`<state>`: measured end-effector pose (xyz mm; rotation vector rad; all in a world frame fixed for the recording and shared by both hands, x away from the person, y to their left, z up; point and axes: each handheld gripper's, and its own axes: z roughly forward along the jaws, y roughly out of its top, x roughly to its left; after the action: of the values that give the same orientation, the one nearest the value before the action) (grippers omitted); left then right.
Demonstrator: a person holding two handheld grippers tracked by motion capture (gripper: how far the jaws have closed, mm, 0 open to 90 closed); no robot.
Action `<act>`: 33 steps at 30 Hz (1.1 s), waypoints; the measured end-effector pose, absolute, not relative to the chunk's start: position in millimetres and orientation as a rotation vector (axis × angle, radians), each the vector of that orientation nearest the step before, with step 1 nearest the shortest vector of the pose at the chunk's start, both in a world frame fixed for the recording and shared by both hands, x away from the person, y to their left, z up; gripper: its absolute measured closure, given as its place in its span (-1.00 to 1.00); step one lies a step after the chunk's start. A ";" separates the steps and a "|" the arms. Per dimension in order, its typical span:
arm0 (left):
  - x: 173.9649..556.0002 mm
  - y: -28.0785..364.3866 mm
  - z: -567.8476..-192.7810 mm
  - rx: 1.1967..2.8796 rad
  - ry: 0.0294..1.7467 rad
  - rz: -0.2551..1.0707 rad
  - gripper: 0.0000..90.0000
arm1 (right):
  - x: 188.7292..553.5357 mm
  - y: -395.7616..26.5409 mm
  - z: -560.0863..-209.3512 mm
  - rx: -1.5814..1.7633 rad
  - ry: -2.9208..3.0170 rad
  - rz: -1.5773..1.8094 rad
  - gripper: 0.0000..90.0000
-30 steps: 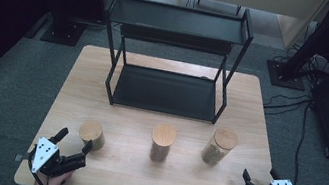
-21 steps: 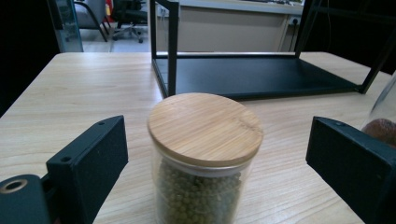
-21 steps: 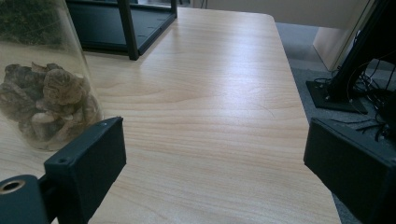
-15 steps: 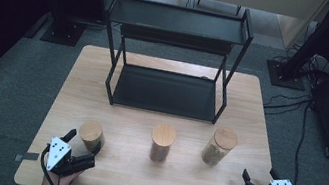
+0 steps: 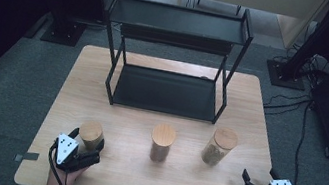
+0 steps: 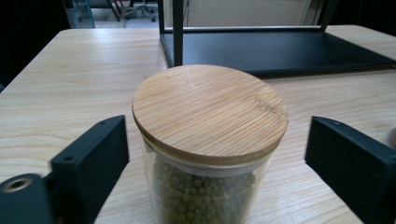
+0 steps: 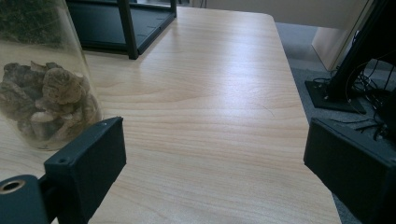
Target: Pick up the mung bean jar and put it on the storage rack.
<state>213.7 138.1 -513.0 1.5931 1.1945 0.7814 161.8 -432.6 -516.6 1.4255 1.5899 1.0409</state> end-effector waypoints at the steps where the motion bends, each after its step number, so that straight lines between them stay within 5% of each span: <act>1: 214.2 137.8 -513.0 1.598 1.202 0.785 -0.83 | 161.8 -432.5 -516.6 1.426 1.590 1.040 -0.87; 14: 222.1 133.7 -514.5 1.614 1.248 0.808 -0.48 | 162.0 -432.8 -516.6 1.430 1.587 1.041 -0.87; 33: 233.3 130.5 -512.0 1.631 1.260 0.793 -0.43 | 162.1 -432.9 -516.7 1.431 1.587 1.043 -0.87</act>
<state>233.3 130.5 -512.0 1.6306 1.2600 0.7931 162.1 -432.9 -516.7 1.4306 1.5870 1.0428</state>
